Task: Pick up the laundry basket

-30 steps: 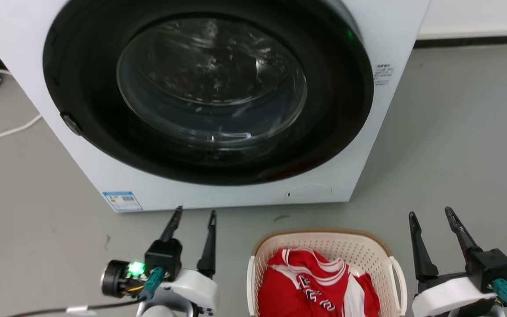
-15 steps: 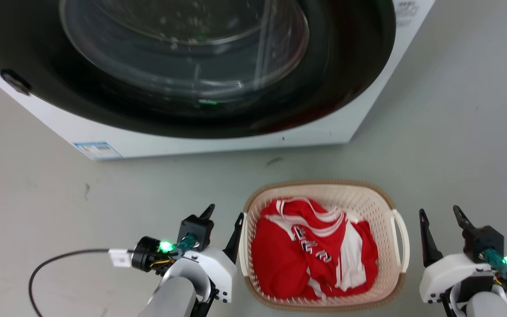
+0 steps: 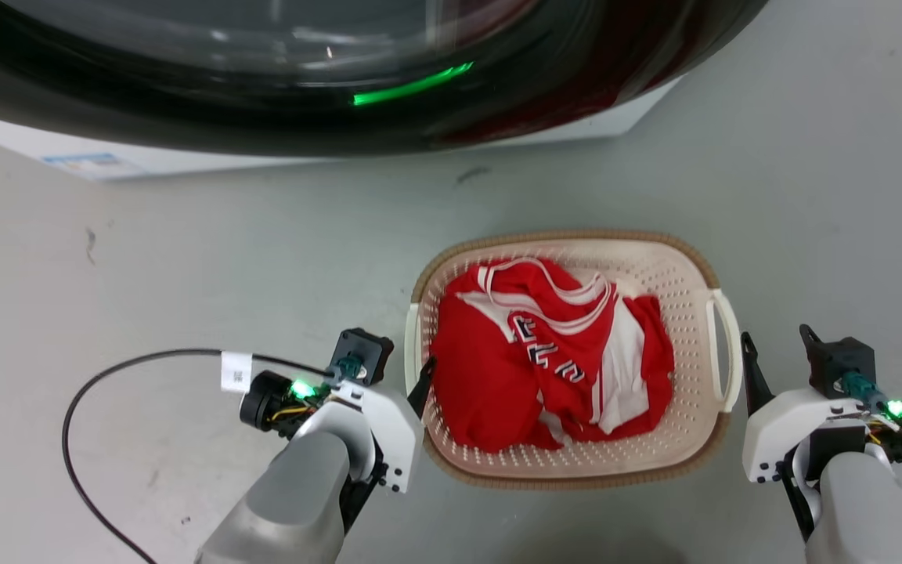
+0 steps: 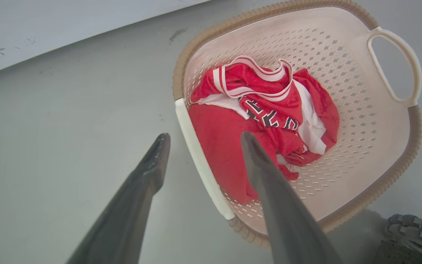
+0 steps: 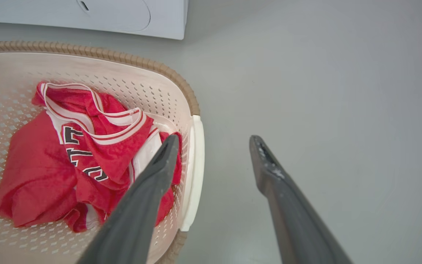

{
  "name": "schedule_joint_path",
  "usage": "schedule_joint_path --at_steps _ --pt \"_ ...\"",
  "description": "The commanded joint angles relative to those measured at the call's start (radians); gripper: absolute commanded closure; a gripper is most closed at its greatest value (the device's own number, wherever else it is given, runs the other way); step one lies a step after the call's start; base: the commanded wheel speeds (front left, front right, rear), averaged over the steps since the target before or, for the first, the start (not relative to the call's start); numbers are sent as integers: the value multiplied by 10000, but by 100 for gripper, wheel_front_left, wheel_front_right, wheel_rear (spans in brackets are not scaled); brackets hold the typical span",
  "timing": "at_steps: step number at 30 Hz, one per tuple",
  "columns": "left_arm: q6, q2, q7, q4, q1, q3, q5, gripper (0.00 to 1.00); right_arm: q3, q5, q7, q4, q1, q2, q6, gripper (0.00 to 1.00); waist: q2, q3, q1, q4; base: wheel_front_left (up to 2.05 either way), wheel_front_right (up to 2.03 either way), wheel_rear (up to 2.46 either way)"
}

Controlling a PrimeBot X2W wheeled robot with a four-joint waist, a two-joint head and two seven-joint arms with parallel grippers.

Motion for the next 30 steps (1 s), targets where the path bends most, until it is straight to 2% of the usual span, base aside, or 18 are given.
schedule_joint_path --at_steps 1,14,28,29,30 --pt "-49 15 30 46 -181 -51 -67 0 -39 -17 -21 112 -192 -65 -7 0 0 441 -2 1 0 0 0" --pt "-141 16 391 939 -1617 -1109 -973 0 -518 -918 -21 2429 -2109 -150 -8 0 0 2137 -2 15 0 0 0" --pt "33 36 335 1294 -2274 -1927 -1590 0 -841 -1426 -19 3602 -3088 -116 -8 0 0 2913 -2 153 0 0 0" --pt "73 35 296 1297 -2326 -2003 -1597 47 -845 -1477 -19 3576 -3117 -109 -8 66 0 2935 -2 158 0 0 0" --pt "96 35 233 1278 -2359 -2046 -1632 93 -853 -1516 -19 3552 -3121 -103 -8 100 0 2951 -2 162 0 0 0"
